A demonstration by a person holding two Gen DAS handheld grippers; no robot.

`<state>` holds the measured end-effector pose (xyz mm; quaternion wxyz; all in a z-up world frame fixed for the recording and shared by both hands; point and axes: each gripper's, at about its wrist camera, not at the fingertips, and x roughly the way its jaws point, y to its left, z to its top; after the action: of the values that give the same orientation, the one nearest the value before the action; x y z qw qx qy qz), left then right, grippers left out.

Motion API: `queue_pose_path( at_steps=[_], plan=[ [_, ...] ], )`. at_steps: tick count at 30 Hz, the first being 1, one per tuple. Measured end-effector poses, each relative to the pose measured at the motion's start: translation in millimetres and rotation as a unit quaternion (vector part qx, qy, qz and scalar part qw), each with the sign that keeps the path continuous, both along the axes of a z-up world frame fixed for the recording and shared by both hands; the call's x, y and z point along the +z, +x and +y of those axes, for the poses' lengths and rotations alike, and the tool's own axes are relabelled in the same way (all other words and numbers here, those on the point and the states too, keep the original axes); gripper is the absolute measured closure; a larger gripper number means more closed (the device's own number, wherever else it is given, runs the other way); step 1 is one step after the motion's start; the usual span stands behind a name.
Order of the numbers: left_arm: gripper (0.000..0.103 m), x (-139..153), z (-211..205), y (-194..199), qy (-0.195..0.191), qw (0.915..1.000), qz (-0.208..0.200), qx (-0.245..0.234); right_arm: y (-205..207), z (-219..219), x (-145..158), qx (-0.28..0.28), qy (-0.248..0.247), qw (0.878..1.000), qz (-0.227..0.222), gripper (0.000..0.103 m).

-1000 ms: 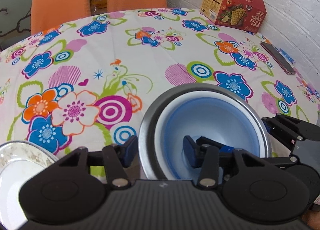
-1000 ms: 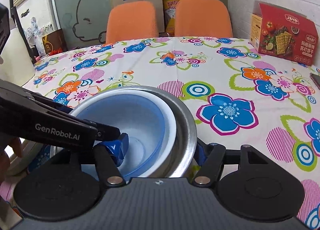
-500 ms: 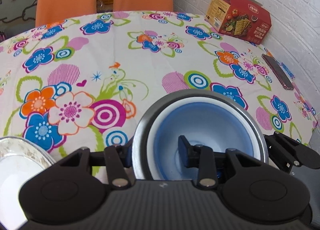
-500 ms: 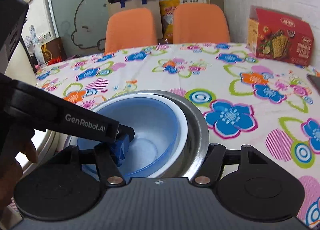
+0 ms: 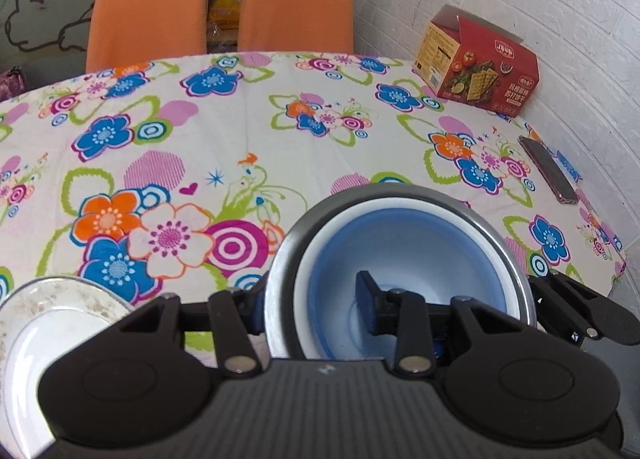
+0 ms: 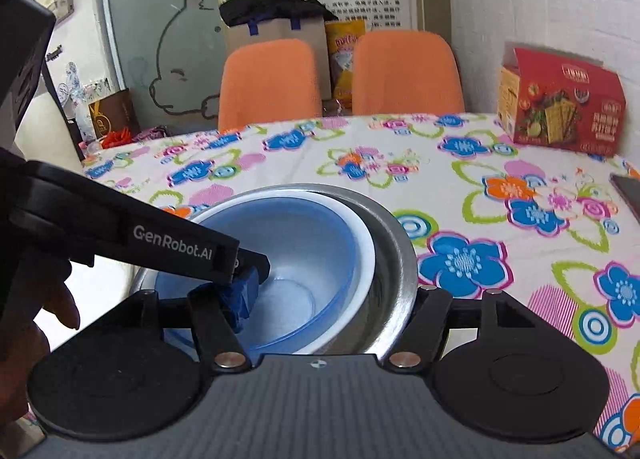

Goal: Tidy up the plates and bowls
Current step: 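Slide the whole stack across the tablecloth and open the left gripper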

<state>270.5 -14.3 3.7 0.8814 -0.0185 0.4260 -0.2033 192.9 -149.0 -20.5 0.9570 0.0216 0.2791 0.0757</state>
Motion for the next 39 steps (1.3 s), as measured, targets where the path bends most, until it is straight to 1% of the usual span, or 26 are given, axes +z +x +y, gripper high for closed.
queue_pose_path(
  at_steps=[3, 7, 12, 15, 17, 21, 25, 30, 32, 35, 36, 37, 38, 39],
  plan=[
    [0.068, 13.2, 21.1, -11.9, 0.0, 0.9997, -0.02, 0.017, -4.0, 17.3, 11.1, 0.019, -0.004, 1.0, -0.017, 0.05],
    [0.068, 23.8, 63.6, -27.3, 0.011, 0.9977, -0.032, 0.059, -5.7, 50.4, 17.1, 0.063, 0.0, 0.998, -0.027, 0.05],
    [0.068, 19.5, 128.3, -42.1, 0.024, 0.9913, -0.023, 0.127, -0.3, 105.1, 11.8, 0.135, 0.01, 0.991, -0.016, 0.05],
    [0.068, 11.0, 157.9, -45.1, 0.026, 0.9874, -0.01, 0.155, 4.1, 131.8, 5.0, 0.169, 0.011, 0.986, -0.002, 0.05],
    [0.068, 4.4, 171.6, -44.2, 0.024, 0.9857, 0.0, 0.167, 8.2, 143.6, 0.0, 0.181, 0.009, 0.983, 0.008, 0.05],
    [0.068, -7.9, 186.1, -41.5, 0.02, 0.9843, 0.014, 0.175, 11.7, 157.1, -8.3, 0.189, 0.005, 0.982, 0.027, 0.05],
    [0.069, -14.8, 190.9, -35.4, 0.013, 0.9857, 0.018, 0.167, 14.5, 163.0, -13.5, 0.183, -0.001, 0.982, 0.038, 0.049],
    [0.07, -15.9, 187.8, -38.4, 0.024, 0.9867, 0.005, 0.161, 16.8, 165.3, -19.5, 0.18, -0.001, 0.982, 0.049, 0.047],
    [0.067, -16.0, 187.7, -39.3, 0.025, 0.9871, 0.004, 0.158, 18.4, 164.4, -23.1, 0.185, 0.003, 0.981, 0.059, 0.047],
    [0.066, -16.8, 187.9, -38.7, 0.019, 0.9872, 0.003, 0.159, 17.7, 161.6, -23.1, 0.188, 0.016, 0.98, 0.063, 0.047],
    [0.064, -16.8, 187.9, -38.5, 0.017, 0.9872, 0.003, 0.159, 17.7, 161.1, -22.4, 0.188, 0.018, 0.98, 0.065, 0.047],
    [0.053, -16.6, 188.0, -38.6, 0.013, 0.9871, 0.003, 0.159, 17.3, 160.2, -22.1, 0.19, 0.021, 0.979, 0.066, 0.047],
    [0.038, -15.5, 188.5, -39.4, 0.008, 0.987, -0.001, 0.161, 17.2, 158.5, -21.8, 0.189, 0.026, 0.979, 0.067, 0.047],
    [0.035, -13.3, 188.5, -41.2, 0.006, 0.9866, -0.009, 0.163, 16.7, 155.9, -21.1, 0.186, 0.031, 0.98, 0.066, 0.048]
  ],
)
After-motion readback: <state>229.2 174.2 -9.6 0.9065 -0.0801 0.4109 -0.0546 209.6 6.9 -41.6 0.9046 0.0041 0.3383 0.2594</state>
